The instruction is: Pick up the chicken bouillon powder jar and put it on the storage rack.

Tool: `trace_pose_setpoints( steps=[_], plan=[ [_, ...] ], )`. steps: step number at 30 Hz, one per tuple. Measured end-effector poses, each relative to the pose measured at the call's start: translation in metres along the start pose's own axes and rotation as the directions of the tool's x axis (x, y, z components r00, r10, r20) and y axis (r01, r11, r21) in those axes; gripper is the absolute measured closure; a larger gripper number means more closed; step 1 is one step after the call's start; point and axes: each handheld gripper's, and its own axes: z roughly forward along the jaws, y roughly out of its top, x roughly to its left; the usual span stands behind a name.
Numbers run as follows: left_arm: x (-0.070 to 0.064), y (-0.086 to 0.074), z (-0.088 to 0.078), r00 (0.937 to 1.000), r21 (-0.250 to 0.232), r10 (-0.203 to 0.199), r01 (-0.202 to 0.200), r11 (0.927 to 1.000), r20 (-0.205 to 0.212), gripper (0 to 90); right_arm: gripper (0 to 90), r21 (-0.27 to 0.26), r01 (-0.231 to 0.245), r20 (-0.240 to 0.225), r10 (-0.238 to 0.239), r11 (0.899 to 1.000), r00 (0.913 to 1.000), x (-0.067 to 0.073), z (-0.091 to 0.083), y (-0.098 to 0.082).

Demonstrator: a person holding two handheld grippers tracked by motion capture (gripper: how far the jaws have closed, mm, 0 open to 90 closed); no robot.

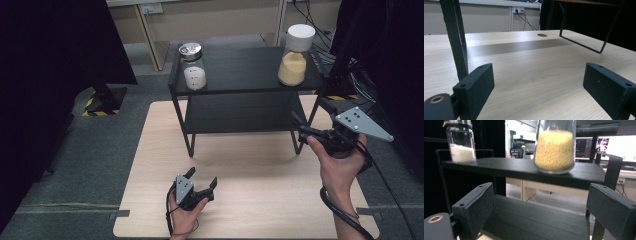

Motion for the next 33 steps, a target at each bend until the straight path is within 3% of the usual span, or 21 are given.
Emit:
trace_pose_setpoints(
  steps=[33],
  plan=[
    [-0.001,-0.001,0.0,1.0,-0.003,0.004,-0.004,1.0,-0.001,9.4,8.2,0.051,-0.047,-0.032,0.049,0.998,0.9983,0.0,-0.032,-0.058]
  ],
)
